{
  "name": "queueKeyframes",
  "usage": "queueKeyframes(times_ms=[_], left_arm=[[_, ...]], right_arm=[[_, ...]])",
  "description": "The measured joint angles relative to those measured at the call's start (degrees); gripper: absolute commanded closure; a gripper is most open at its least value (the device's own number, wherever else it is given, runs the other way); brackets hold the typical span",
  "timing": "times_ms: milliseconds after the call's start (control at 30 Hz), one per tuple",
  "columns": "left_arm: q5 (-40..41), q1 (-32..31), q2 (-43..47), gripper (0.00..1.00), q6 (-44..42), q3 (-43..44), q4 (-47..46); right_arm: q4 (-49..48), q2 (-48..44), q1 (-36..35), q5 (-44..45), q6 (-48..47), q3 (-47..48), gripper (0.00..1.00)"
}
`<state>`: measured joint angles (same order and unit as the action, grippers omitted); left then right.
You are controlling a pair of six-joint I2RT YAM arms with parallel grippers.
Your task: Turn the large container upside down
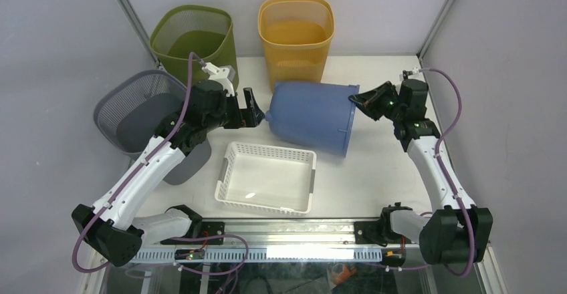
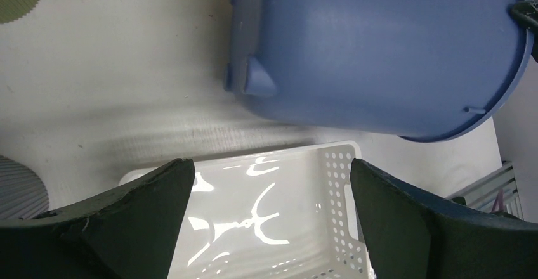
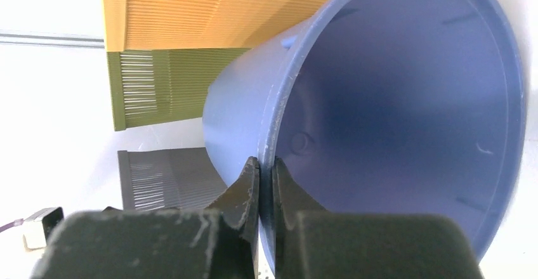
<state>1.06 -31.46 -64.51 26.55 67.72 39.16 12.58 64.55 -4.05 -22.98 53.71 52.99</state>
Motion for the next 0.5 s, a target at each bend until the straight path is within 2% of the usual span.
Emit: queueKeyframes(times_ms=[233,333,433,500], left_arm=[[-0.2,0.0,0.0,0.01,0.1,0.0,-0.7],[-1.0,0.0,0.0,0.01,0.5,0.0,-1.1],[-2.5,0.0,0.0,0.01,0.5,-0.2,-1.6],[-3.0,0.0,-0.3,0.01,0.5,-0.2,-1.7]], right_arm=[[2.1,-1.0,5.0,-4.7,-1.8,-1.2,0.98],[4.5,-0.1,6.1,-5.4,-4.9,0.0,0.87],[6.2,2.1,6.3,-5.5,-8.0,2.4,0.67],[7.3,3.5,6.4,-5.0,-10.7,3.7,0.61]])
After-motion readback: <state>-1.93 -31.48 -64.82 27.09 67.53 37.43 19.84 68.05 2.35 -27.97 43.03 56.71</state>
